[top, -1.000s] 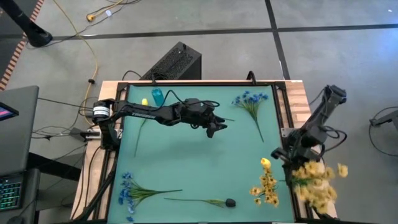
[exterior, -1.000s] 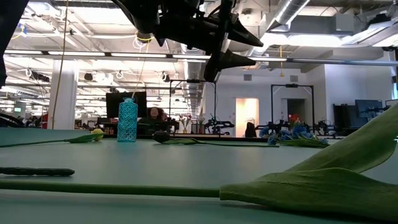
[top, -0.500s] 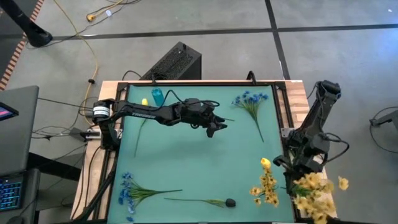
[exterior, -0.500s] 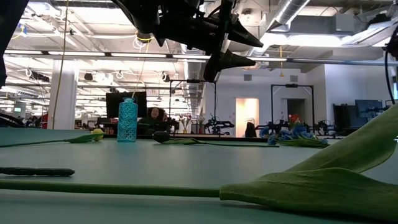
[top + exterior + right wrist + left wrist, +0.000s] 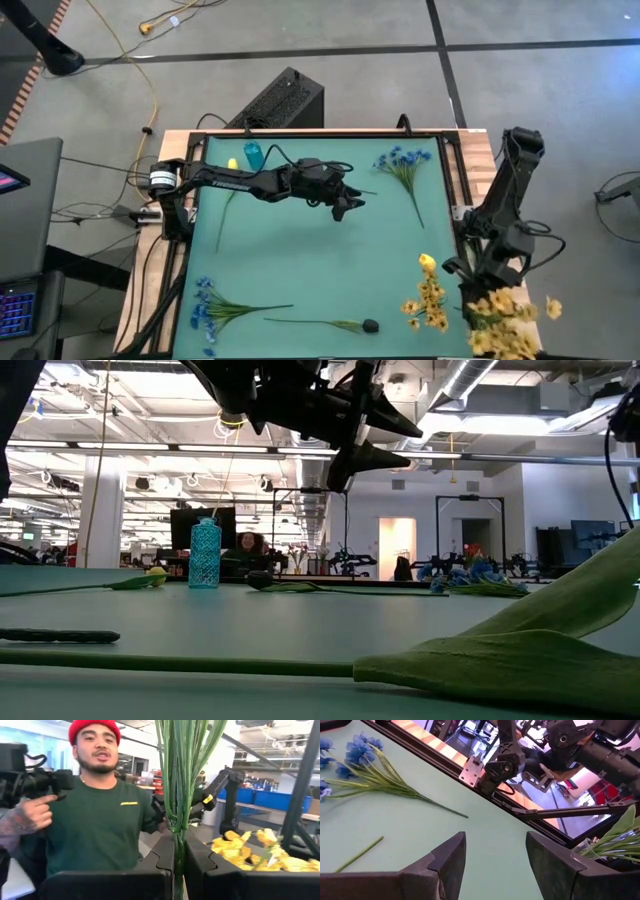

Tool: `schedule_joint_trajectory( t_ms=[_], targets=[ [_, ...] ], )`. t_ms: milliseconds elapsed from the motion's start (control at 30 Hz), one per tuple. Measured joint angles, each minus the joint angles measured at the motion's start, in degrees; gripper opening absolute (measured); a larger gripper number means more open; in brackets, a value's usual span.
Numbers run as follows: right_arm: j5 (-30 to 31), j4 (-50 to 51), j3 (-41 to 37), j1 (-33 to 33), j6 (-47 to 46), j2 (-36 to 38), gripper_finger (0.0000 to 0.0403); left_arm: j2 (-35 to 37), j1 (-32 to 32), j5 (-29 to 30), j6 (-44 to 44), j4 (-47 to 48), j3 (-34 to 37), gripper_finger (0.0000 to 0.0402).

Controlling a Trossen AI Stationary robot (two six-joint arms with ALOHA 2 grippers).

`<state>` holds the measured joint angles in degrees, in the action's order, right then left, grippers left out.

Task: Sort flowers into vase by color
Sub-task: Put the yellow flower into the transparent vase

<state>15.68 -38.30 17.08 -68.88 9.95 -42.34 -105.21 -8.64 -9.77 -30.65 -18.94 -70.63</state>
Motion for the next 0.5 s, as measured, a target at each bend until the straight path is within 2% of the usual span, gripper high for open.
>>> schedule_joint_trajectory(
  t_ms=[133, 333, 500],
  targets=[
    [2.71, -0.03, 0.0, -1.1, 1.49, -1.21, 0.0044, 0.0, 0.03, -0.06, -0.01, -0.29, 0.0, 0.0194],
    [2.95, -0.26, 0.0, -1.12, 2.15, -2.41, 0.0044, 0.0, 1.03, -0.33, 0.55, -2.63, 0.0, 0.0194],
    [4.65, -1.32, 0.0, -1.12, 2.58, -3.48, 0.0044, 0.0, 4.29, 0.31, 6.41, -2.9, 0.0, 0.0194]
  ],
)
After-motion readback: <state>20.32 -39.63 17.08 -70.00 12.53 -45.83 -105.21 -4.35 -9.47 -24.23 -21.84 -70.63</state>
